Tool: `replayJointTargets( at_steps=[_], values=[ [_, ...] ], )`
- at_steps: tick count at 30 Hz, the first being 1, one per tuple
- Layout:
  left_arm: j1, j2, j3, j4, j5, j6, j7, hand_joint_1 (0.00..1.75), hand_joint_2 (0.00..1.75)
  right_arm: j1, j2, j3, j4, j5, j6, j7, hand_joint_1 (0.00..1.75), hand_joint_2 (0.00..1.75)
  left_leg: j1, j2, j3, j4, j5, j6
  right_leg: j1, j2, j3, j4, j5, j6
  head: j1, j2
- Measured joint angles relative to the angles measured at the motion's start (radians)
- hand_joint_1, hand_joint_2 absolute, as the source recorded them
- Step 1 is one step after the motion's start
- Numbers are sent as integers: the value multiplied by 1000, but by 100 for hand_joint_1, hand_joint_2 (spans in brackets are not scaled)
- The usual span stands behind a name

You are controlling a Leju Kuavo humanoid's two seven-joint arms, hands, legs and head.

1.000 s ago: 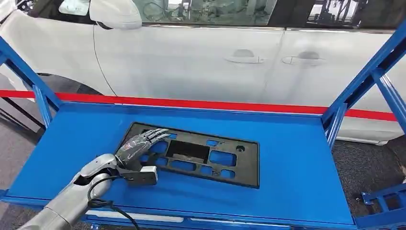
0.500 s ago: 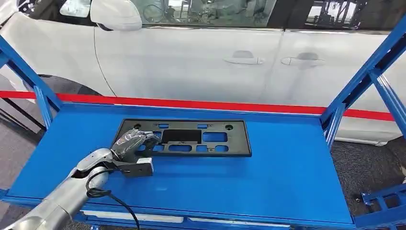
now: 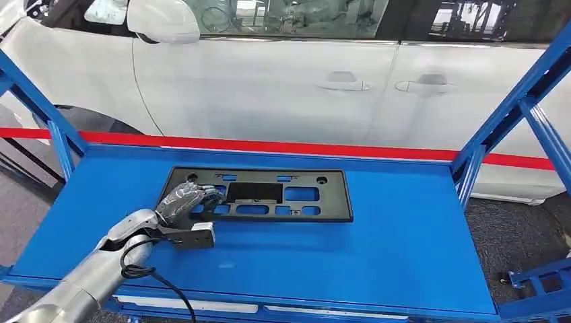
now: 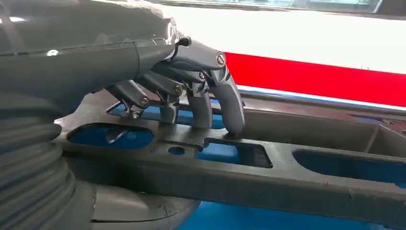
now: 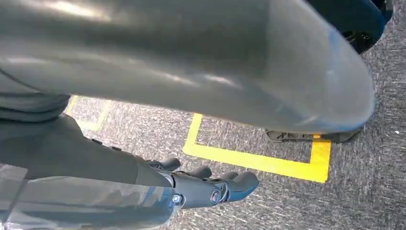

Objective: Take the parts from the cabinet and place them on the table.

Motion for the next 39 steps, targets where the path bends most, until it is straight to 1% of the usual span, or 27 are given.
replayJointTargets(
  at_steps=[3, 8, 14, 17, 20, 22, 23, 25, 29, 31, 33, 36, 39],
  values=[
    [5, 0, 0, 0, -12, 23, 2, 175, 175, 2, 0, 0, 0, -3, 0, 0, 0, 0, 0, 0, 0, 0, 0, 0, 0, 0, 0, 0, 0, 0, 0, 0],
    [17, -1, 0, 0, -65, 91, 27, 175, 175, 4, 0, 0, 0, -6, 0, -1, 0, 0, 0, 0, 0, 0, 0, 0, 0, 0, 0, 0, 0, 0, 0, 0],
    [28, -3, 0, 0, -92, 126, 25, 175, 175, 4, 0, 0, 0, -6, 0, -2, 0, 0, 0, 0, 0, 0, 0, 0, 0, 0, 0, 0, 0, 0, 0, 0],
    [32, -3, 0, 0, -92, 155, 21, 175, 175, 4, 0, 0, 0, -6, 0, -3, 0, 0, 0, 0, 0, 0, 0, 0, 0, 0, 0, 0, 0, 0, 0, 0],
    [53, -5, 17, -12, -107, 236, 42, 175, 175, 5, 0, 0, 0, -12, -4, -5, 0, 0, 0, 1, 0, 0, 0, 0, 0, 1, -1, 0, 0, 0, 0, 0],
    [67, -6, 26, -22, -142, 287, 87, 175, 175, 9, 0, 0, 0, -19, -13, -5, 0, 0, 0, 1, -1, 0, 0, 0, 0, 1, -1, 0, 0, 0, 0, 0],
    [72, -6, 29, -26, -153, 300, 103, 175, 175, 11, 0, 0, 0, -21, -15, -6, 0, 0, 0, 0, -1, 0, 0, 0, 0, 1, -2, 0, 0, 0, 0, 0],
    [85, -6, 45, -52, -177, 326, 134, 175, 175, 14, 0, 0, 0, -25, -18, -8, 0, 0, 0, 0, -2, 0, 0, 0, 0, 1, -2, 0, 0, 0, 0, 0],
    [101, -5, 59, -90, -188, 338, 142, 175, 175, 18, 0, 0, 0, -27, -18, -11, 0, 0, 0, 0, -2, 0, 0, 0, 0, 0, -3, 0, -1, 0, 0, 0],
    [115, -4, 70, -113, -194, 354, 144, 175, 175, 19, 0, -1, 0, -31, -18, -13, 0, 0, 0, 0, -2, 0, 0, 0, 0, 1, -4, 0, -1, 0, 0, 0],
    [128, 3, 79, -156, -196, 368, 144, 175, 175, 22, 0, -3, 0, -34, -19, -15, 0, 0, 0, 0, -3, 0, 0, 0, 0, 1, -5, 0, -1, 0, 0, 0],
    [143, 23, 101, -232, -202, 370, 154, 175, 175, 27, 0, -5, 0, -39, -19, -20, 0, 0, 0, 0, -4, 0, 0, 0, 0, 1, -5, 0, -1, 0, 0, 0],
    [160, 46, 126, -313, -219, 376, 151, 175, 175, 29, 0, -6, 0, -41, -19, -22, 0, 0, 0, 0, -4, 0, -1, 0, 0, 1, -6, 0, -1, 1, 0, 0]
  ],
)
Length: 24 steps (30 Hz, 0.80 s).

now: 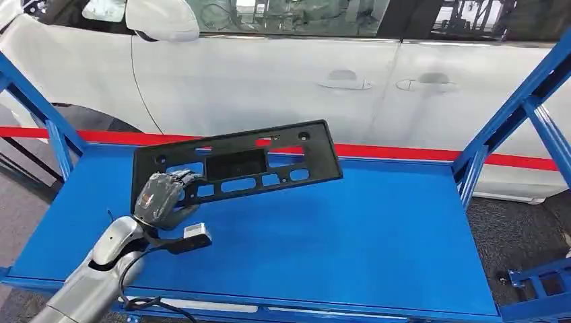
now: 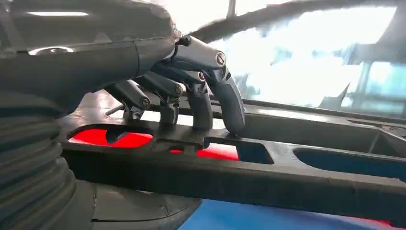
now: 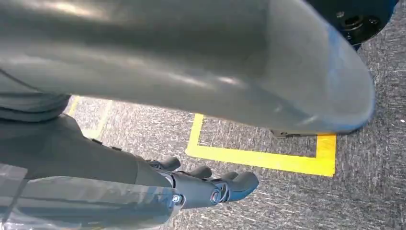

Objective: Take the parts from the cabinet and place them on the table.

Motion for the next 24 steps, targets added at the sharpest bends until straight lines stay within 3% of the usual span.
replayJointTargets(
  at_steps=[4, 9, 24],
  values=[
    [21, 31, 28, -95, -7, 14, -8, 175, 175, 0, 0, 0, 0, 0, 0, 0, 0, 0, 0, 0, 0, 0, 0, 0, 0, 0, 0, 0, 0, 0, 0, 0],
    [35, 49, 43, -145, -11, 14, -8, 175, 175, 1, 0, 0, 0, 0, 0, 0, 0, 0, 0, 0, -2, 0, 0, 0, 0, 0, 0, 0, 0, 0, 0, 0],
    [44, 66, 47, -178, -6, 15, -29, 175, 175, 1, 2, 0, 0, 0, 0, 0, 0, 0, -3, 0, -3, 2, -1, 1, -1, 0, 0, -1, 0, 1, 0, 0]
  ],
)
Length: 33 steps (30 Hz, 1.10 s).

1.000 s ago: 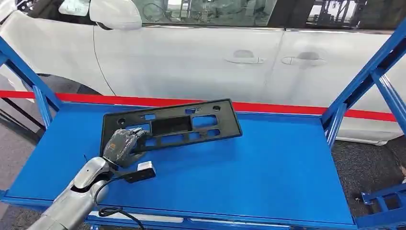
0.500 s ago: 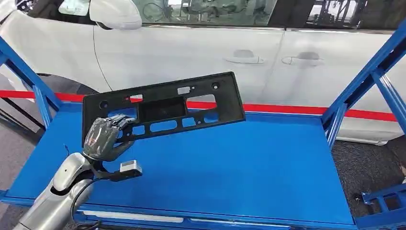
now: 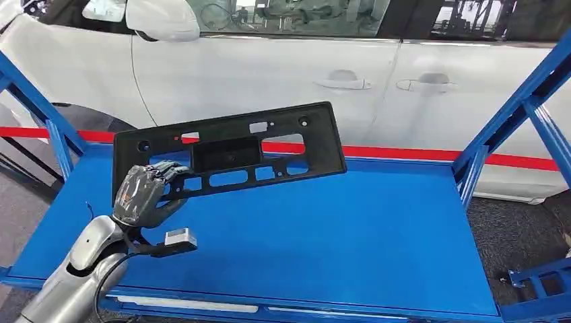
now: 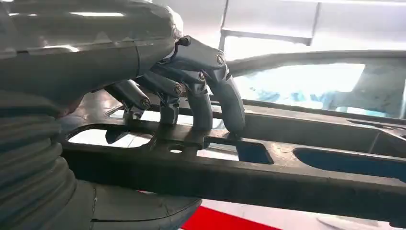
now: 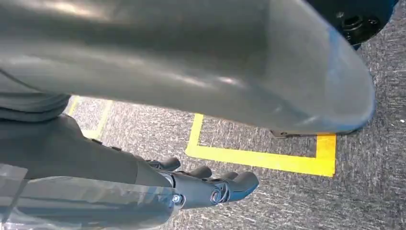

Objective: Take the parts from the cabinet and place them on the table.

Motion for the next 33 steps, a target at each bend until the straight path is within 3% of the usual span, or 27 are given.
replayJointTargets(
  at_steps=[7, 10, 11, 12, 13, 15, 16, 17, 18, 20, 21, 22, 26, 27, 28, 30, 31, 32, 33],
  values=[
    [2, 9, 1, -12, 24, -8, -17, 175, 175, 0, 5, 0, 0, 2, 0, 0, 0, 0, -2, 0, -3, 8, -3, 5, -2, 0, 0, 0, 2, 6, 0, 0],
    [5, 11, 3, -19, 38, -16, -19, 175, 175, 1, 7, 0, 0, 2, 0, -1, 0, 0, -5, 0, -3, 9, 4, 16, -5, 0, 1, -5, 11, 17, 0, 0],
    [6, 12, 3, -24, 39, -17, -22, 175, 175, 2, 6, -1, 0, 2, -2, -2, 0, 0, 5, 1, 0, -10, 19, 23, 4, 3, 2, -5, 12, 22, 0, 0],
    [13, 12, 3, -35, 41, -20, -25, 175, 175, 3, 6, -1, 0, -3, -8, -5, 0, 0, 9, 8, 7, -18, 29, 25, 0, 3, -6, 7, -10, 24, 0, 0],
    [24, 12, 4, -52, 46, -23, -29, 175, 175, 5, 7, -3, 0, -8, -14, -9, 0, 0, 10, 9, 6, -24, 33, 31, 1, 2, -25, 53, -50, 26, 0, 0],
    [49, 13, 5, -84, 47, -33, -32, 175, 175, 11, 8, -11, 0, -18, -18, -13, 0, 0, 9, 11, -1, -20, 34, 32, -6, 0, -87, 209, -132, 33, 0, 0],
    [59, 13, 5, -95, 46, -41, -32, 175, 175, 15, 11, -16, 0, -22, -19, -16, 0, 0, 9, 12, -6, -17, 34, 32, -8, 0, -115, 274, -153, 35, 0, 0],
    [67, 13, 5, -106, 46, -46, -32, 175, 175, 17, 12, -18, 0, -25, -19, -19, 0, 0, 9, 12, -10, -12, 33, 31, -10, -2, -125, 298, -148, 38, 0, 0],
    [74, 13, 5, -113, 47, -48, -32, 175, 175, 18, 12, -19, 0, -26, -19, -21, 0, 0, 10, 11, -15, -6, 32, 30, -12, -4, -113, 277, -123, 39, 0, 0],
    [82, 13, 12, -135, 51, -53, -38, 175, 175, 18, 13, -23, 0, -33, -19, -28, 0, 0, 13, 11, -23, 9, 25, 21, -16, -5, -34, 129, -40, 39, 0, 0],
    [84, 13, 20, -148, 59, -56, -44, 175, 175, 18, 14, -27, 0, -38, -19, -34, 0, 0, 12, 11, -27, 19, 20, 14, -18, -6, 8, 45, -23, 37, 0, 0],
    [84, 14, 27, -159, 67, -57, -49, 175, 175, 17, 14, -30, 0, -42, -19, -37, 0, 0, 7, 11, -37, 26, 17, 8, -10, -5, 22, 34, -40, 30, 0, 0],
    [90, 17, 53, -192, 91, -64, -65, 175, 175, 17, 15, -43, 0, -49, -17, -48, 0, 0, 8, 11, -40, 31, 22, -14, -9, -4, 10, 23, -29, 2, 0, 0],
    [93, 20, 59, -198, 95, -66, -66, 175, 175, 17, 16, -44, 0, -50, -16, -49, 0, 0, 14, 10, -45, 43, 5, -20, -13, -6, 9, 19, -23, -8, 0, 0],
    [94, 22, 66, -202, 98, -69, -68, 175, 175, 17, 16, -45, 0, -50, -16, -50, 0, 0, 14, 9, -58, 78, -36, -25, -12, -7, 3, 18, -18, -16, 0, 0],
    [95, 26, 73, -209, 100, -71, -69, 175, 175, 17, 16, -49, 0, -51, -17, -51, 0, 0, 17, 9, -112, 224, -131, -32, -10, -8, -13, 18, -7, -25, 0, 0],
    [97, 26, 74, -210, 100, -72, -69, 175, 175, 17, 16, -50, 0, -51, -17, -51, 0, 0, 17, 9, -136, 297, -165, -35, -8, -9, -23, 19, 0, -26, 0, 0],
    [100, 26, 74, -211, 100, -74, -69, 175, 175, 17, 16, -50, 0, -51, -17, -51, 0, 0, 18, 9, -141, 330, -171, -36, -7, -9, -33, 20, 7, -26, 0, 0],
    [103, 27, 76, -211, 100, -74, -69, 175, 175, 17, 16, -51, 0, -51, -18, -51, 0, 0, 18, 9, -123, 312, -151, -35, -7, -9, -43, 21, 15, -25, 0, 0]
  ],
)
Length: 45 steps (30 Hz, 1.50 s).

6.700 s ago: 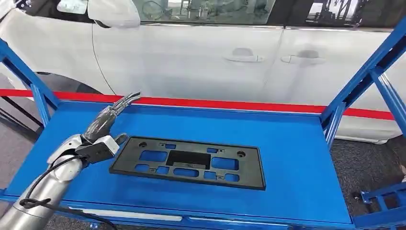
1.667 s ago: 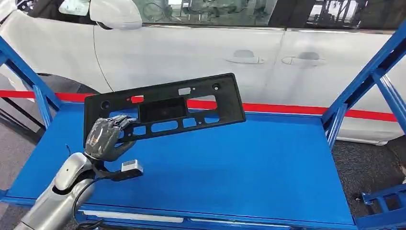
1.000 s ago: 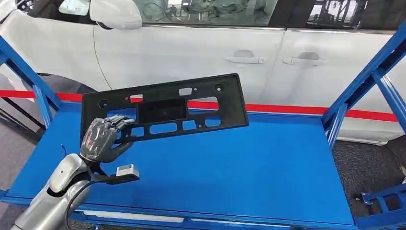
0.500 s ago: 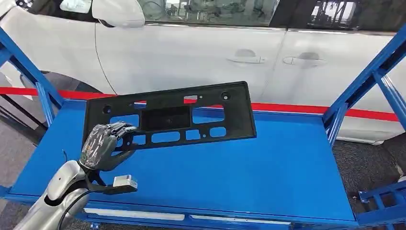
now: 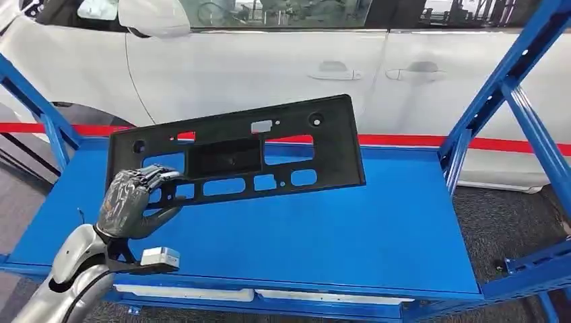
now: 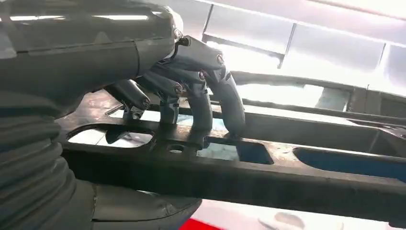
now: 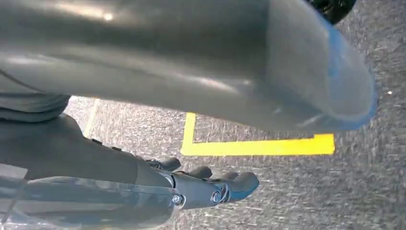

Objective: Take the parts from the cabinet and place them on the table.

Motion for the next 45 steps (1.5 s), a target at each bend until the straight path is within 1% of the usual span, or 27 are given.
replayJointTargets(
  at_steps=[3, 4, 8, 9, 10, 11, 12, 13, 14, 16, 18, 20, 24, 25, 26, 28, 29, 31, 33, 34, 35, 39, 40, 42, 43, 44, 45],
  values=[
    [1, 1, 6, -7, 0, 0, 0, 175, 175, 0, 0, 0, 0, 0, -2, 0, 0, 0, 0, 0, 147, -228, 103, 13, 1, 1, -24, 3, 22, 7, 0, 0],
    [1, 2, 13, -13, 0, 1, 0, 175, 175, 0, 3, -1, 0, 0, -2, 0, 0, 0, -5, -1, 188, -304, 88, 19, 3, 1, -29, 4, 29, 13, 0, 0],
    [29, 7, 46, -35, 0, 0, 0, 175, 175, 4, 3, -3, 0, 0, -16, 12, 0, 0, -16, -1, 173, -314, 118, 33, -1, 2, -27, -15, 69, 39, 0, 0],
    [37, 7, 54, -39, 1, -2, -3, 175, 175, 7, 3, -5, 0, 0, -18, 18, 0, 0, 0, 3, 168, -329, 140, 43, 0, 4, -33, -13, 65, 45, 0, 0],
    [43, 7, 62, -44, 3, -8, -8, 175, 175, 8, 3, -7, 0, 0, -19, 22, 0, 0, -3, 6, 157, -330, 153, 48, -1, 4, -42, 9, 17, 50, 0, 0],
    [50, 7, 70, -52, 4, -13, -14, 175, 175, 10, 3, -8, 0, 0, -19, 27, 0, 0, -3, 6, 140, -330, 164, 59, -2, 4, -58, 65, -55, 51, 0, 0],
    [59, 7, 77, -57, 5, -23, -18, 175, 175, 12, 3, -8, 0, 0, -19, 32, 0, 0, -4, 6, 125, -328, 175, 59, -4, 3, -74, 139, -120, 54, 0, 0],
    [67, 7, 82, -61, 6, -31, -20, 175, 175, 12, 5, -8, 0, 0, -20, 34, 0, 0, -5, 6, 112, -327, 186, 60, -4, 3, -88, 211, -162, 56, 0, 0],
    [74, 7, 87, -65, 6, -40, -22, 175, 175, 13, 5, -9, 0, 0, -22, 37, 0, 0, -6, 7, 94, -324, 197, 59, -4, 3, -94, 268, -174, 59, 0, 0],
    [86, 7, 98, -71, 8, -51, -24, 175, 175, 12, 5, -9, 0, 10, -16, 39, 0, 0, -7, 7, 54, -311, 217, 54, -4, 3, -53, 271, -111, 59, 0, 0],
    [95, 12, 110, -74, 26, -54, -28, 175, 175, 10, 5, -8, 0, 24, -13, 39, 0, 0, -7, 6, 23, -294, 228, 48, -3, 3, 59, 138, -63, 51, 0, 0],
    [116, 28, 138, -89, 47, -47, -39, 175, 175, 4, 5, -5, 0, 39, -7, 32, 0, 0, -10, 9, 6, -279, 236, 38, 6, 5, 163, -22, -119, 37, 0, 0],
    [145, 50, 173, -106, 57, -39, -52, 175, 175, 1, 7, 2, 0, 47, 0, 31, 0, 0, -11, 9, -2, -284, 264, 13, 4, 0, 145, -31, -97, 14, 0, 0],
    [151, 53, 176, -108, 58, -38, -53, 175, 175, -1, 8, 2, 0, 48, 0, 31, 0, 0, -5, 4, -13, -266, 230, 9, 1, -4, 135, -33, -85, 7, 0, 0],
    [155, 58, 180, -108, 60, -38, -54, 175, 175, -4, 8, 3, 0, 48, 0, 31, 0, 0, -5, 3, -31, -221, 168, 3, 0, -6, 122, -33, -75, 0, 0, 0],
    [162, 62, 187, -108, 60, -39, -54, 175, 175, -4, 8, 4, 0, 48, 1, 31, 0, 0, 0, 3, -63, -80, 53, -6, 2, -9, 95, -32, -53, -4, 0, 0],
    [165, 62, 190, -109, 60, -38, -54, 175, 175, -4, 8, 5, 0, 48, 1, 31, 0, 0, 2, 3, -68, -22, 34, -10, 2, -9, 79, -30, -41, -4, 0, 0],
    [168, 62, 191, -111, 60, -39, -53, 175, 175, -4, 8, 6, 0, 48, 1, 31, 0, 0, 5, 3, -38, -6, 82, -13, 3, -9, 46, -25, -20, -2, 0, 0],
    [168, 62, 191, -113, 63, -39, -56, 175, 175, -4, 8, 8, 0, 53, 5, 26, 0, 0, 6, 3, 58, -118, 156, -10, 1, -9, 11, -14, -1, 5, 0, 0],
    [168, 62, 192, -117, 66, -40, -60, 175, 175, -8, 8, 10, 0, 54, 6, 21, 0, 0, 6, 2, 125, -205, 148, -6, 1, -8, 2, -5, 6, 9, 0, 0],
    [166, 62, 194, -120, 69, -43, -67, 175, 175, -6, 8, 11, 0, 54, 6, 20, 0, 0, 0, 2, 181, -292, 110, 0, 7, -6, -7, -1, 12, 16, 0, 0],
    [145, 60, 190, -120, 79, -76, -101, 175, 175, 0, 8, 9, 0, 31, -9, 23, 0, 0, -3, 3, 159, -309, 132, 32, 8, -7, -15, -14, 55, 44, 0, 0],
    [129, 54, 180, -117, 79, -89, -106, 175, 175, 0, 8, 5, 0, 21, -16, 27, 0, 0, 3, 11, 145, -312, 147, 40, 0, 0, -25, -1, 30, 48, 0, 0],
    [98, 38, 153, -109, 71, -109, -111, 175, 175, 4, 8, -3, 0, 9, -19, 44, 0, 0, 1, 8, 113, -312, 173, 61, 1, 0, -58, 98, -101, 51, 0, 0],
    [90, 31, 142, -108, 71, -113, -112, 175, 175, 7, 9, -5, 0, 9, -19, 49, 0, 0, -1, 7, 100, -311, 186, 61, 1, 0, -74, 169, -156, 53, 0, 0],
    [85, 26, 131, -105, 70, -113, -113, 175, 175, 8, 10, -7, 0, 9, -19, 55, 0, 0, -3, 8, 82, -311, 199, 60, 1, 0, -86, 237, -186, 54, 0, 0],
    [80, 23, 121, -103, 67, -113, -113, 175, 175, 8, 10, -8, 0, 9, -19, 58, 0, 0, -5, 9, 64, -307, 212, 59, 1, 0, -87, 281, -180, 55, 0, 0]
  ],
)
